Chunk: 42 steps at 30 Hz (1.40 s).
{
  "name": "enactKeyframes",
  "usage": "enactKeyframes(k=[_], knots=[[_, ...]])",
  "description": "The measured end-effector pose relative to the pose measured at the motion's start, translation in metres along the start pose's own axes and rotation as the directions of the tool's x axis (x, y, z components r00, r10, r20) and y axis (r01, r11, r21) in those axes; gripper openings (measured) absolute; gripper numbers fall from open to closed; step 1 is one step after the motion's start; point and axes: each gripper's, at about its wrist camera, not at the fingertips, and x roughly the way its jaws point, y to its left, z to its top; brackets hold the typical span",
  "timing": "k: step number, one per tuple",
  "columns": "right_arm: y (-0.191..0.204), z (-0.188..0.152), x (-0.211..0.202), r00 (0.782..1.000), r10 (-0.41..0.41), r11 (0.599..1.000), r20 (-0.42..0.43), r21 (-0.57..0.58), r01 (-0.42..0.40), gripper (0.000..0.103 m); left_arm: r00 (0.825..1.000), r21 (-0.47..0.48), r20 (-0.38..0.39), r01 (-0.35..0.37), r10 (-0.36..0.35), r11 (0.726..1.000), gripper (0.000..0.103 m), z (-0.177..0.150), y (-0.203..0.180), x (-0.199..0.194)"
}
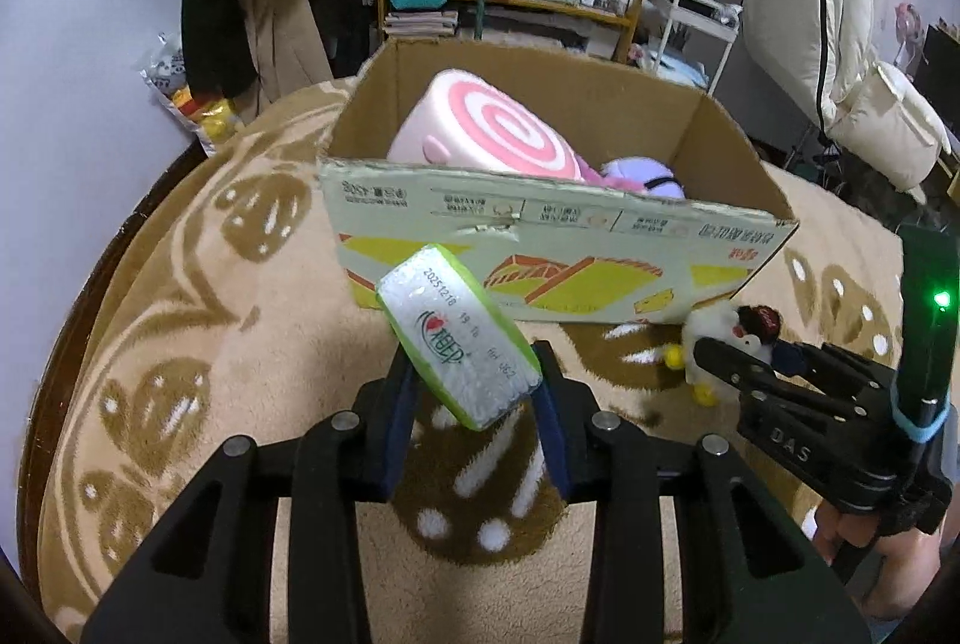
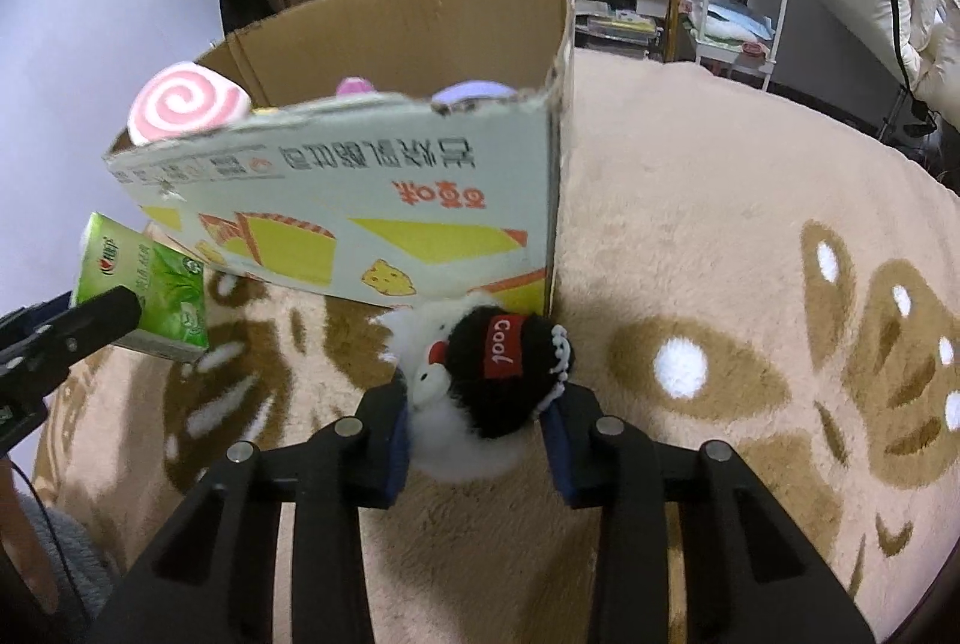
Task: Organize soft objects
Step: 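Lift the tissue pack with the left tool while the right tool carries the white plush over the box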
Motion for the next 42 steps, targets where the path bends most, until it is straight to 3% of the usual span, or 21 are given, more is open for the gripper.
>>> enactKeyframes(k=[11, 23, 33, 42], knots=[[0.012, 0.000, -0.042, 0.997, 0.009, 1.000, 0.075, -0.025, -0.008, 0.038, 0.988, -0.009, 0.150, -0.017, 0.018, 1.000, 0.035, 0.001, 0.002, -0.039], [0.027, 0.017, -0.076, 0.981, 0.050, 0.997, 0.188, -0.066, -0.038, 0.038, 0.940, 0.029, 0.342, -0.031, 0.019, 0.999, 0.035, 0.021, -0.001, -0.082], [0.028, 0.046, -0.081, 0.960, 0.054, 0.996, 0.276, -0.086, -0.032, 0.038, 0.911, 0.080, 0.412, -0.050, 0.013, 0.996, 0.035, 0.057, -0.010, -0.080], [0.016, 0.073, -0.074, 0.932, 0.071, 0.997, 0.356, -0.063, -0.052, 0.039, 0.911, 0.076, 0.410, 0.002, -0.033, 0.997, 0.035, 0.080, -0.014, -0.055]])
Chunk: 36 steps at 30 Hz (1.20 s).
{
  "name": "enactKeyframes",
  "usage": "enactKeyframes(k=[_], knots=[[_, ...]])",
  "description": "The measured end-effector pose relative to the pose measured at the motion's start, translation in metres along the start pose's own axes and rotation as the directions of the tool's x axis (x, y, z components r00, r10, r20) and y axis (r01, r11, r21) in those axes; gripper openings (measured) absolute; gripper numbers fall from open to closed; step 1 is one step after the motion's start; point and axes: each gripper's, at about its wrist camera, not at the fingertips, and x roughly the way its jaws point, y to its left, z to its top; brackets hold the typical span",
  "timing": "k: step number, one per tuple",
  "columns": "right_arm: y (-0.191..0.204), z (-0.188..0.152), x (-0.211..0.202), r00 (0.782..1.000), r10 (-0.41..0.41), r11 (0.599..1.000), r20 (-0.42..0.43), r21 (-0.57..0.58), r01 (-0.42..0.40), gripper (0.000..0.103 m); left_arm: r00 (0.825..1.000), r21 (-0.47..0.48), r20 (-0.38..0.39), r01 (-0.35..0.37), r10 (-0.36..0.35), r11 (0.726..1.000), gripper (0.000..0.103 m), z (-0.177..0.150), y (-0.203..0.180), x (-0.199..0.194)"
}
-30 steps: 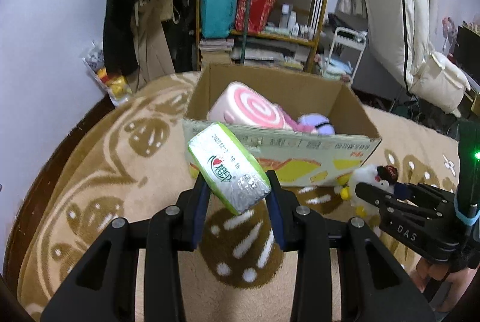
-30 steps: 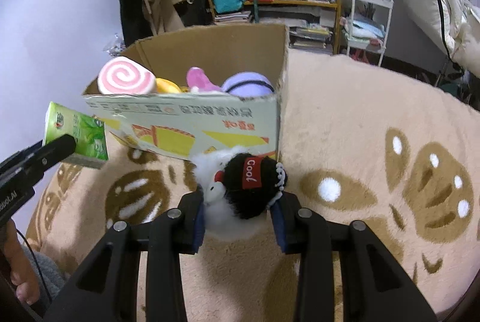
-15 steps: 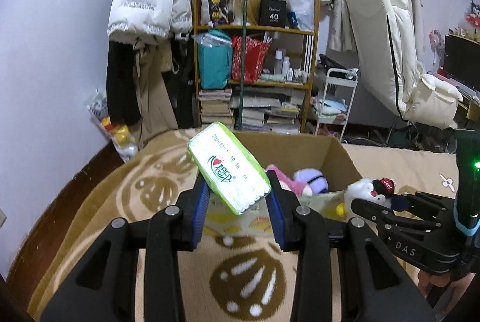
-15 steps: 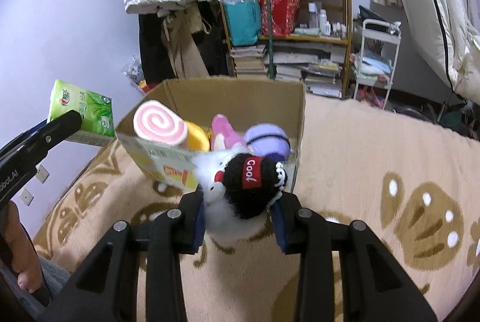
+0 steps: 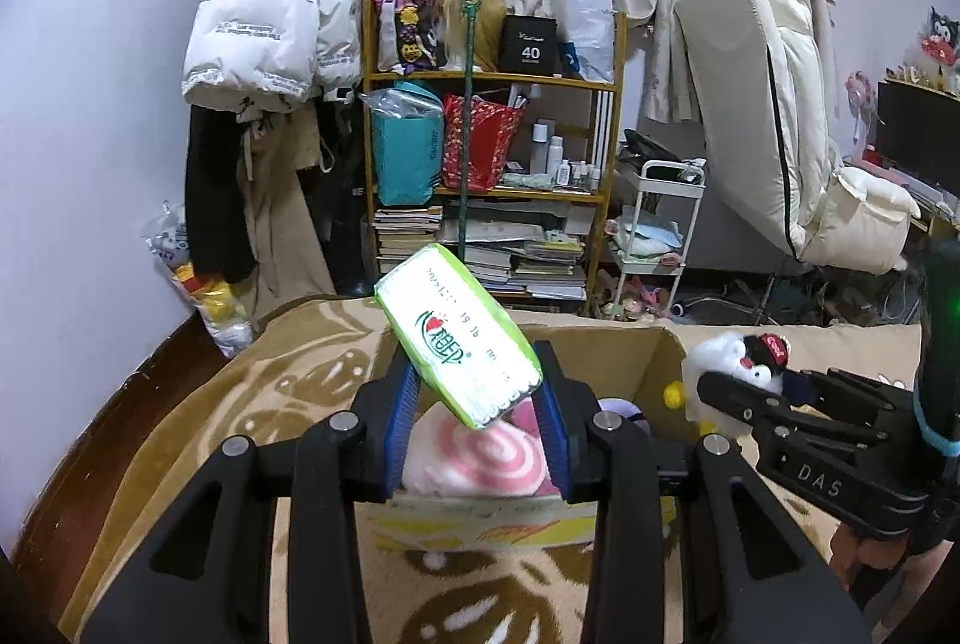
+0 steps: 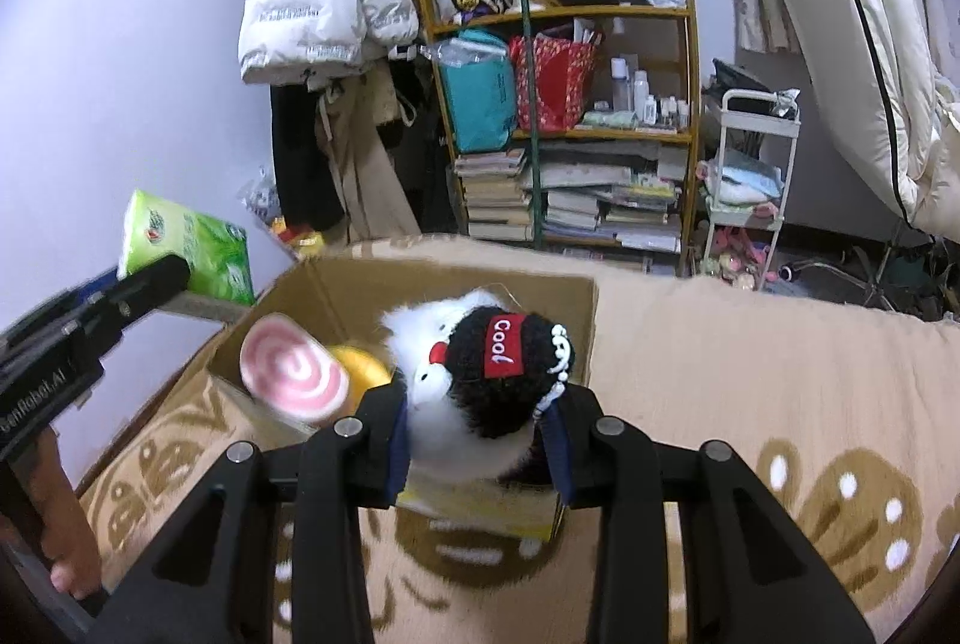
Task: Organize soft objects
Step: 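Lift the tissue pack with the left tool while the right tool carries the white plush over the box, then release the tissue pack into the box with the left tool while the right tool drops the white plush in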
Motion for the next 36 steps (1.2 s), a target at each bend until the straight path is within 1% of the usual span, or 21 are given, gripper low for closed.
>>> enactKeyframes(k=[3, 6, 9, 13, 18, 24, 26, 27, 28, 36], knots=[[-0.002, -0.001, 0.003, 1.000, 0.019, 1.000, 0.011, 0.001, -0.019, 0.039, 1.000, 0.003, -0.013, 0.016, -0.016, 1.000, 0.035, -0.002, -0.006, 0.010], [-0.005, -0.003, 0.009, 0.999, 0.034, 0.999, -0.004, 0.007, -0.034, 0.039, 0.999, 0.013, -0.028, 0.032, -0.032, 0.999, 0.036, -0.004, -0.015, 0.020], [-0.008, -0.005, 0.013, 0.999, 0.034, 0.999, -0.012, 0.012, -0.034, 0.039, 0.998, 0.024, -0.038, 0.042, -0.041, 0.999, 0.036, -0.007, -0.023, 0.026], [-0.010, -0.007, 0.017, 0.999, 0.032, 0.999, -0.027, 0.018, -0.031, 0.039, 0.995, 0.037, -0.073, 0.077, -0.074, 0.996, 0.036, -0.010, -0.031, 0.035], [-0.013, -0.012, 0.023, 0.998, 0.037, 0.999, -0.057, 0.034, -0.035, 0.040, 0.993, 0.070, -0.101, 0.069, -0.062, 0.995, 0.038, -0.017, -0.040, 0.042], [-0.014, -0.015, 0.025, 0.996, 0.045, 0.998, -0.076, 0.046, -0.042, 0.041, 0.992, 0.056, -0.120, 0.051, -0.044, 0.997, 0.039, -0.022, -0.037, 0.045], [-0.015, -0.015, 0.026, 0.996, 0.046, 0.998, -0.079, 0.047, -0.043, 0.042, 0.992, 0.058, -0.117, 0.048, -0.040, 0.997, 0.043, -0.022, -0.036, 0.044], [-0.015, -0.015, 0.026, 0.996, 0.045, 0.998, -0.080, 0.049, -0.041, 0.042, 0.993, 0.059, -0.113, 0.043, -0.037, 0.997, 0.049, -0.023, -0.036, 0.043], [-0.014, -0.016, 0.027, 0.996, 0.046, 0.998, -0.082, 0.050, -0.042, 0.042, 0.994, 0.060, -0.107, 0.041, -0.034, 0.997, 0.051, -0.022, -0.035, 0.043], [-0.013, -0.019, 0.033, 0.992, 0.059, 0.997, -0.108, 0.054, -0.053, 0.044, 0.995, 0.078, -0.103, 0.005, 0.003, 0.997, 0.056, -0.023, -0.035, 0.038]])
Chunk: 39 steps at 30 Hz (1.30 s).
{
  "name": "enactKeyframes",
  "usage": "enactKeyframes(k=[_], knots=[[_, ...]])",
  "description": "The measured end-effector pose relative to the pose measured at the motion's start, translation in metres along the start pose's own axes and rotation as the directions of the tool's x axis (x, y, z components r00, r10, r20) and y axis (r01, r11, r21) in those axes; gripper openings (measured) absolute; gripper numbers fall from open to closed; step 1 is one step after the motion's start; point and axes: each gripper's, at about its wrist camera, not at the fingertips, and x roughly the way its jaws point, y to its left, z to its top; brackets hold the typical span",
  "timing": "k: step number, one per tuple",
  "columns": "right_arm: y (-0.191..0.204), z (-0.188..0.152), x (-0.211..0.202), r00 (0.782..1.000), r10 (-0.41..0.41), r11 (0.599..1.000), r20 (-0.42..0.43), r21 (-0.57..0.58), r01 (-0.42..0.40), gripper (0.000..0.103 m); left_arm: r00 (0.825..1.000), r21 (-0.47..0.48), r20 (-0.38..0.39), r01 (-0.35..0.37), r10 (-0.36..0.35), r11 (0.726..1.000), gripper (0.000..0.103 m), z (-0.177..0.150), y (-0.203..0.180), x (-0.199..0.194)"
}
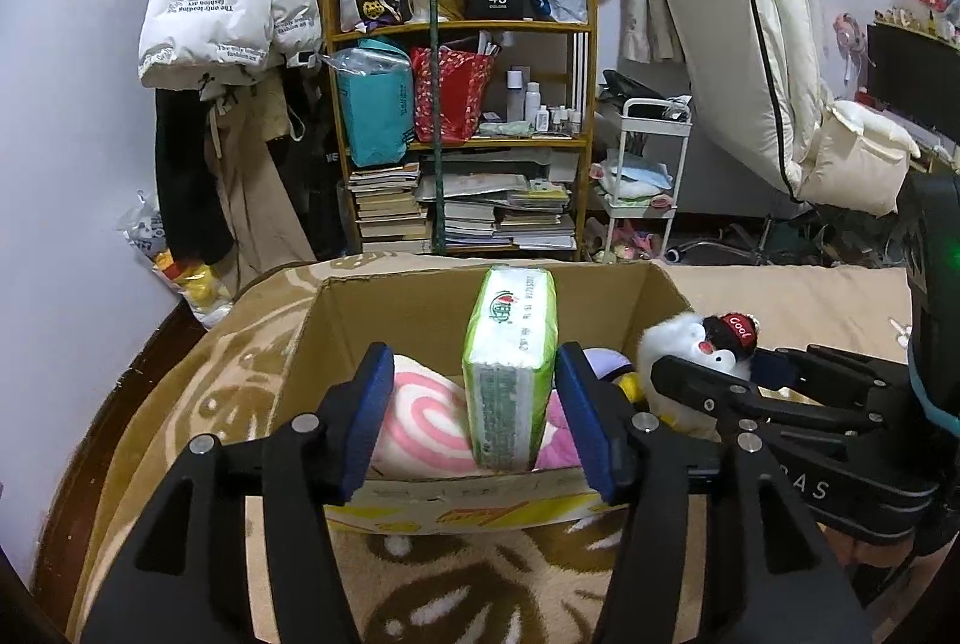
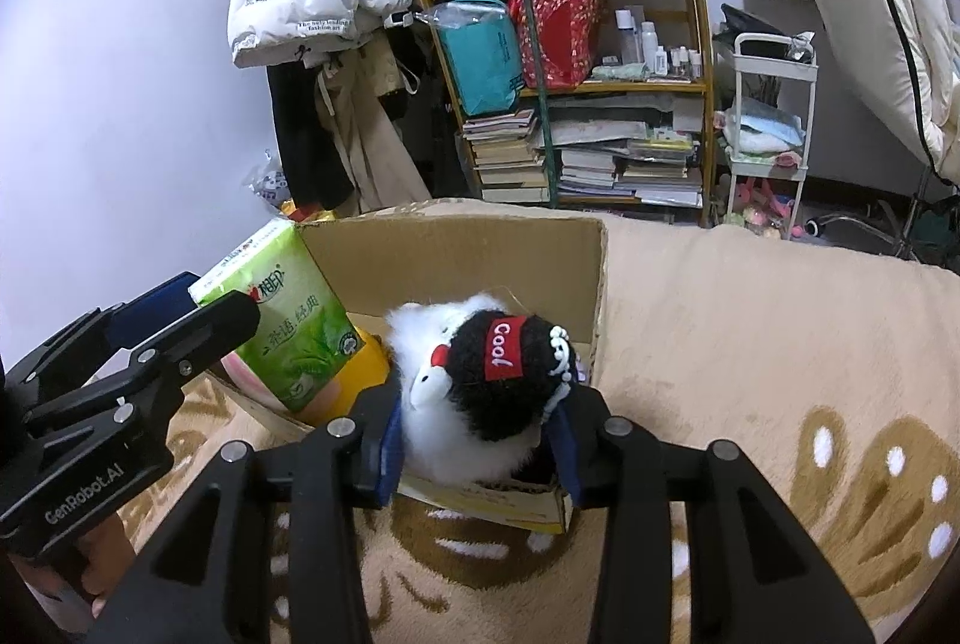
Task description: Organize soft objects
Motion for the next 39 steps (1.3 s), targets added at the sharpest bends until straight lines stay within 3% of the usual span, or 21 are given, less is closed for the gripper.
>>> enactKeyframes(k=[10, 19, 23, 29, 39], knots=[[0.004, 0.001, -0.007, 1.000, -0.007, 1.000, 0.013, -0.022, 0.007, 0.058, 1.000, -0.038, 0.012, -0.028, 0.029, 0.999, 0.080, -0.002, 0.011, -0.016], [0.008, 0.005, -0.034, 0.998, -0.032, 0.999, 0.062, -0.034, 0.034, 0.070, 0.996, -0.066, 0.040, -0.082, 0.085, 0.994, 0.091, -0.006, 0.026, -0.048], [0.015, 0.003, -0.051, 0.994, -0.051, 0.997, 0.100, -0.049, 0.056, 0.090, 0.992, -0.066, 0.058, -0.106, 0.110, 0.992, 0.095, -0.008, 0.032, -0.068], [0.025, -0.001, -0.074, 0.990, -0.063, 0.994, 0.123, -0.076, 0.073, 0.103, 0.989, -0.058, 0.058, -0.134, 0.138, 0.989, 0.099, -0.016, 0.038, -0.096], [0.039, -0.012, -0.123, 0.976, -0.089, 0.985, 0.198, -0.131, 0.116, 0.103, 0.981, -0.031, 0.074, -0.177, 0.179, 0.984, 0.102, -0.029, 0.040, -0.138]])
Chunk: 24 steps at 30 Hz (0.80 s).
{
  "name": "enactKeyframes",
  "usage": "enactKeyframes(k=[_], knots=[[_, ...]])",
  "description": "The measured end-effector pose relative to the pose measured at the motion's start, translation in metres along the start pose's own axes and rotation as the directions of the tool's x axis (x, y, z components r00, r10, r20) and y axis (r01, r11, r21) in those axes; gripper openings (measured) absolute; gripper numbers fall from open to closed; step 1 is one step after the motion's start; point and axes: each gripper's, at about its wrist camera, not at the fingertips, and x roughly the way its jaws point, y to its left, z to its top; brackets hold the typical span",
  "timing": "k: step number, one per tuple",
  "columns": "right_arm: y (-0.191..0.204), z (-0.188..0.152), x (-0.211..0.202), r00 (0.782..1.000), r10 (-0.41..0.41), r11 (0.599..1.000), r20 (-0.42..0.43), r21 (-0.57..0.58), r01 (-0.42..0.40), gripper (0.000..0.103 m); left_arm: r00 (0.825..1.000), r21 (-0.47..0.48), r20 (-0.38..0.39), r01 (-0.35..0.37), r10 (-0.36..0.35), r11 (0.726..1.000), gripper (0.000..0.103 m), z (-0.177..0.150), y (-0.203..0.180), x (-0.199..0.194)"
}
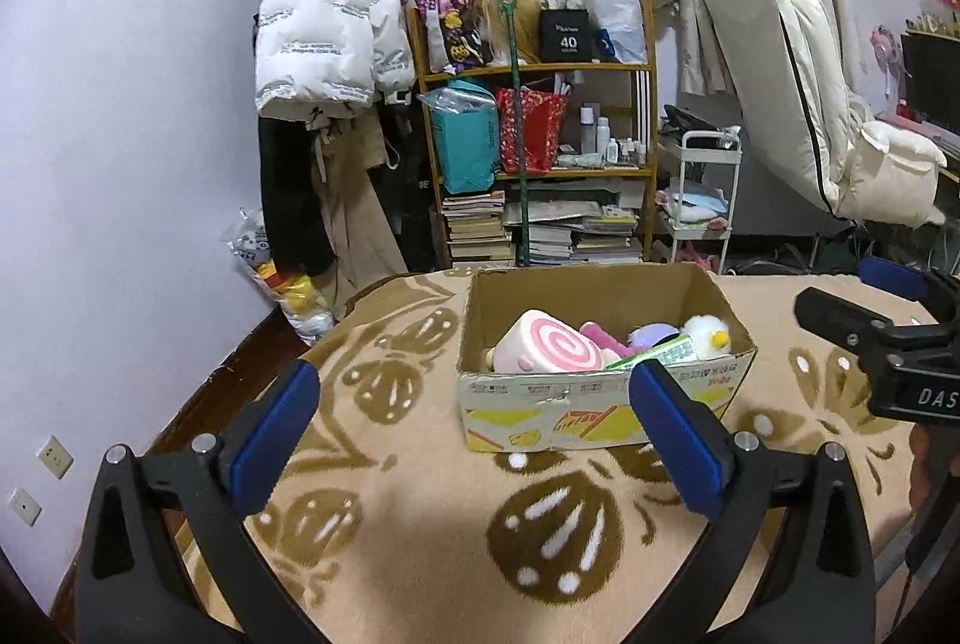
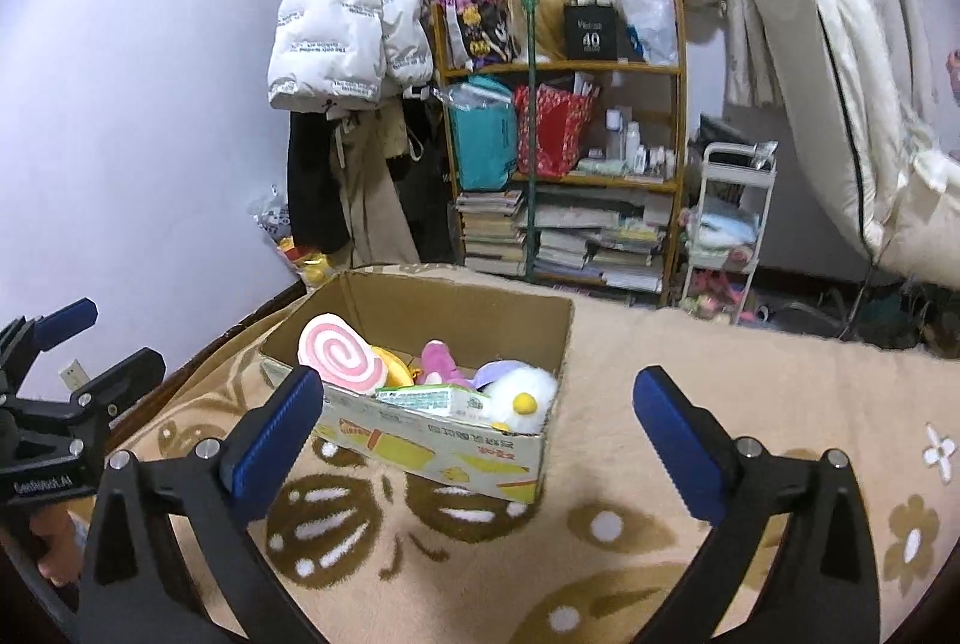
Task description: Organize soft objects
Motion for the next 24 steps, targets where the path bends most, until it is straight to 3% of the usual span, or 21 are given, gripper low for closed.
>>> enactKeyframes(k=[11, 24], knots=[[0.002, -0.011, -0.031, 0.999, -0.032, 0.999, 0.031, -0.004, 0.032, 0.103, 0.999, -0.013, 0.035, -0.035, 0.035, 0.999, 0.102, -0.014, 0.012, -0.034], [-0.007, -0.017, -0.045, 0.994, -0.077, 0.997, 0.075, -0.002, 0.078, 0.103, 0.997, -0.009, 0.061, -0.044, 0.045, 0.999, 0.102, -0.026, 0.011, -0.038]])
